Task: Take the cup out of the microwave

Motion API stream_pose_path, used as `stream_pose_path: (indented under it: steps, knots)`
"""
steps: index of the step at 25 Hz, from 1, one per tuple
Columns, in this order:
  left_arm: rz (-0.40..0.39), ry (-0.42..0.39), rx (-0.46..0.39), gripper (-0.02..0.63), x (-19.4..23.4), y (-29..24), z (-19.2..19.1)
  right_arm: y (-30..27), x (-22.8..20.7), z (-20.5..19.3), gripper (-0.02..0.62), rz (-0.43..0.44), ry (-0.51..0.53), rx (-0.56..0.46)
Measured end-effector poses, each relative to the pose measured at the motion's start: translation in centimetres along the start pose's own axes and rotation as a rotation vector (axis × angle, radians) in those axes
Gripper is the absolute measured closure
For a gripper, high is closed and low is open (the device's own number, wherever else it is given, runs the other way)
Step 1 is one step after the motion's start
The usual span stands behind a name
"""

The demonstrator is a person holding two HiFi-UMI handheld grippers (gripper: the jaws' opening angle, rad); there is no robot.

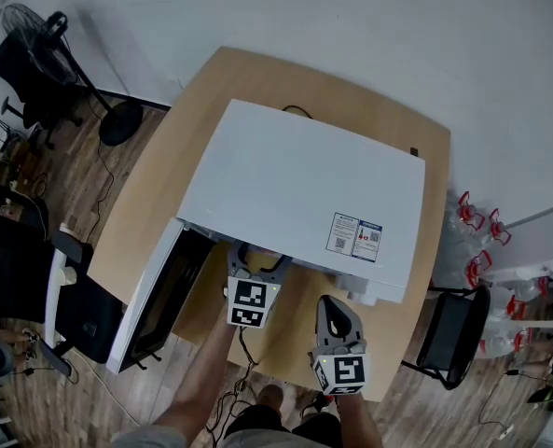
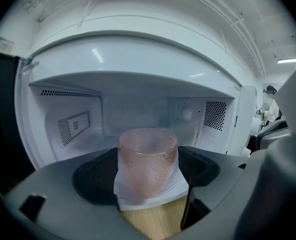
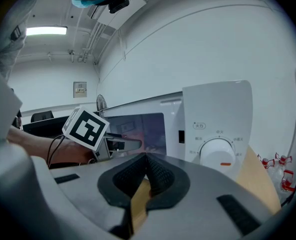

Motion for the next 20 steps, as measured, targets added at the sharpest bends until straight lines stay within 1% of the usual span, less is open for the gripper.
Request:
stream_pose_path:
  steps: [3, 7, 14, 20]
  knots:
    - [0.008, 0.015, 0.006, 0.229, 0.11, -0.37, -0.22, 0.14, -0.06, -0.05, 0.577, 0.018, 0.008, -0.003]
    - [-0.014, 0.020, 0.009, 0.236, 0.16, -0.49, -0.37, 0.32, 0.07, -0.25, 0.577, 0.020, 0.006, 0.004]
    - [-0.004, 0.011, 0.014, 0.242, 0.13, -0.66, -0.43, 0.44, -0.10, -0.41, 0.577, 0.017, 0.004, 0.004]
    - [0.009, -0.003, -0.004, 0.245, 0.33, -0.05, 0.36, 0.73, -0.15, -0.08, 0.577, 0.013, 0.004, -0.003]
Point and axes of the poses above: the fingertips, and each gripper's own axes: y backward along the fingers, x to its left, z out of its top, the point moved 10 cm from there along y, backward along the fingers, and after that the axes turned 8 degrees about -x, right-handed, at the moved point
